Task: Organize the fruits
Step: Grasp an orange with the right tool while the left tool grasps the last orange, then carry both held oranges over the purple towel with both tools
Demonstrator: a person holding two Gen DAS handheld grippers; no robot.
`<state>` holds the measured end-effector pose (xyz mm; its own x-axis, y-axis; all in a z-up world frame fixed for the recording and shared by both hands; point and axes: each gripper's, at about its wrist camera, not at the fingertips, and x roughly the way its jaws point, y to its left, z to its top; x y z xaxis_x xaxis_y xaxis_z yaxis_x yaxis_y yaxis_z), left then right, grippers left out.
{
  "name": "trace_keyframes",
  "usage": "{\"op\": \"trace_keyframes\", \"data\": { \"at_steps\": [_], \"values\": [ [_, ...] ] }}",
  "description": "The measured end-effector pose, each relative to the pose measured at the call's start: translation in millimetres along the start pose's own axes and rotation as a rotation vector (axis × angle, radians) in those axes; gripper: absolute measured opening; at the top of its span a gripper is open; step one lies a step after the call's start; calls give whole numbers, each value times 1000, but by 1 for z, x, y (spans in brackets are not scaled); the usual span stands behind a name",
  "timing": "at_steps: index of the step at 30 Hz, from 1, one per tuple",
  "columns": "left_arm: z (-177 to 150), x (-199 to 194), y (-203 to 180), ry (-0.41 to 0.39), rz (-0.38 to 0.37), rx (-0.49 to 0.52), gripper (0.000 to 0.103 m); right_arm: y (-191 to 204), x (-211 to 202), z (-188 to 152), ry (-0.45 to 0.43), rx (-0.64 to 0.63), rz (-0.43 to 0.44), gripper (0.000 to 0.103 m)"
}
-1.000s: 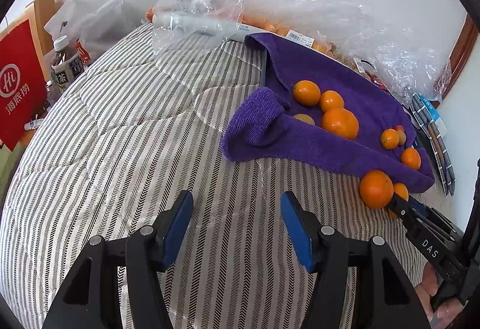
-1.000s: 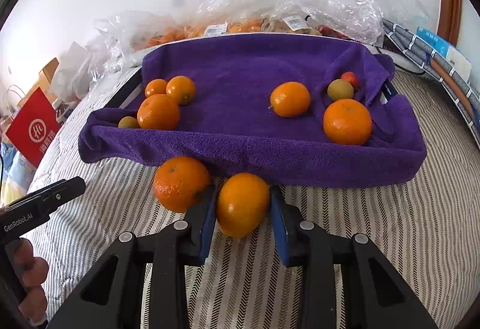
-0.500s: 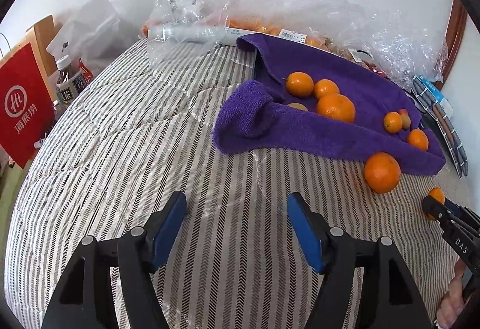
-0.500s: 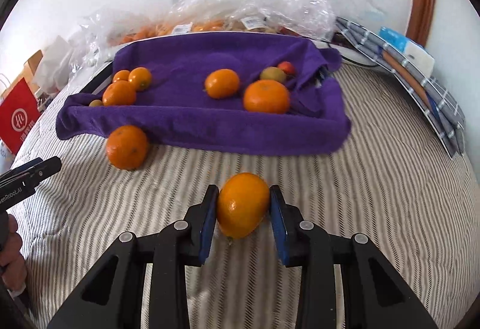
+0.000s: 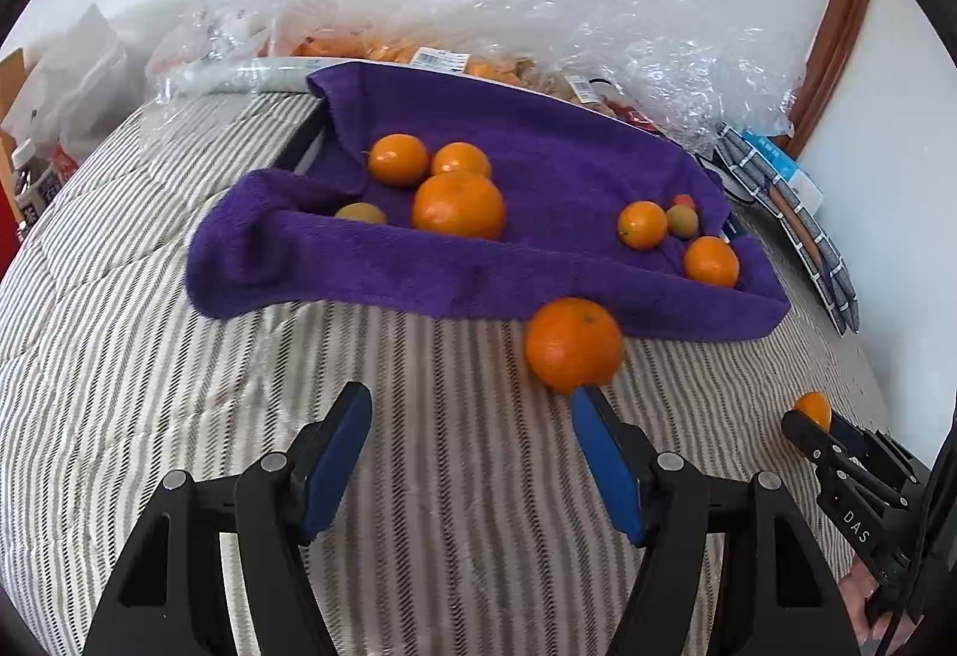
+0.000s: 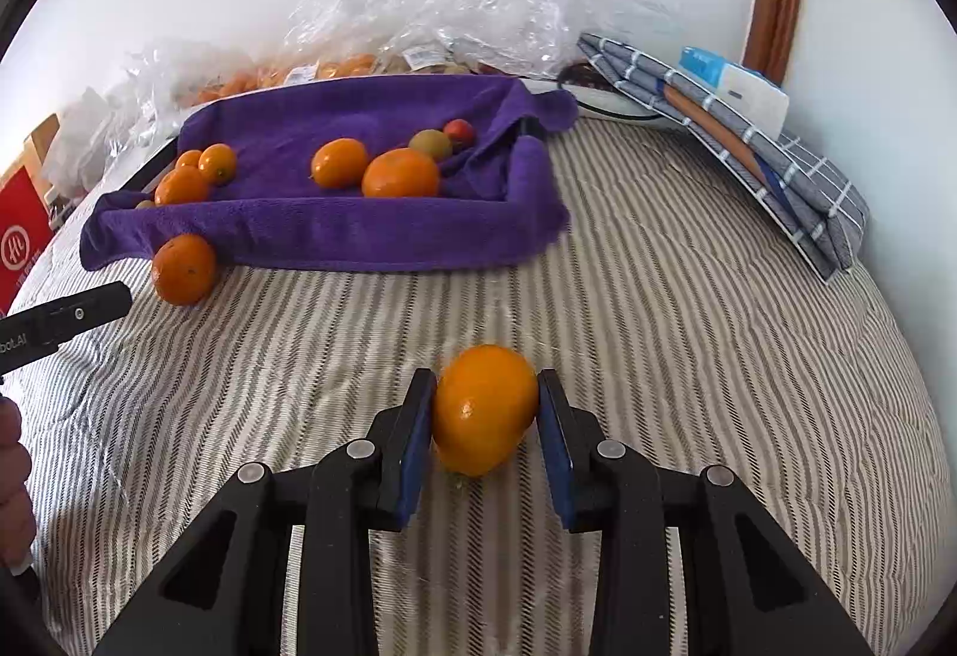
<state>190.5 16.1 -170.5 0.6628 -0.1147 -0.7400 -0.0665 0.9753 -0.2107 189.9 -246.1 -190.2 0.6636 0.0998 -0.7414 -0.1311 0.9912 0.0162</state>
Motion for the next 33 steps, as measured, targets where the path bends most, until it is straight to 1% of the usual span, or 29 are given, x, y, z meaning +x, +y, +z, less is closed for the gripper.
{"op": "trace_keyframes", "data": {
  "at_steps": [3, 6, 9, 11, 13, 14, 15, 23, 33],
  "values": [
    [3, 7, -15, 3, -14, 17, 67, -7, -1, 0, -6, 38, 19, 34],
    [8, 14, -26, 12, -22, 25, 67, -9, -1, 0, -5, 50, 25, 34],
    [12, 21, -35, 19, -25, 30, 66, -11, 0, 1, -12, 64, 53, 34],
    [14, 25, -38, 27, -14, 34, 59, -13, 0, 1, -15, 73, 75, 34],
    [15, 28, -40, 33, -12, 29, 45, -14, 0, 1, -15, 81, 80, 34],
    [16, 29, -40, 38, -4, 25, 41, -14, 0, 1, -15, 83, 85, 34],
    [16, 30, -40, 41, -2, 25, 40, -14, 1, 1, -16, 83, 90, 34],
    [11, 15, -27, 39, 18, 3, 39, -15, 0, 1, -19, 91, 93, 34],
    [1, -11, 9, 42, 52, -53, 39, -13, -4, 0, -33, 87, 47, 34]
  ]
}}
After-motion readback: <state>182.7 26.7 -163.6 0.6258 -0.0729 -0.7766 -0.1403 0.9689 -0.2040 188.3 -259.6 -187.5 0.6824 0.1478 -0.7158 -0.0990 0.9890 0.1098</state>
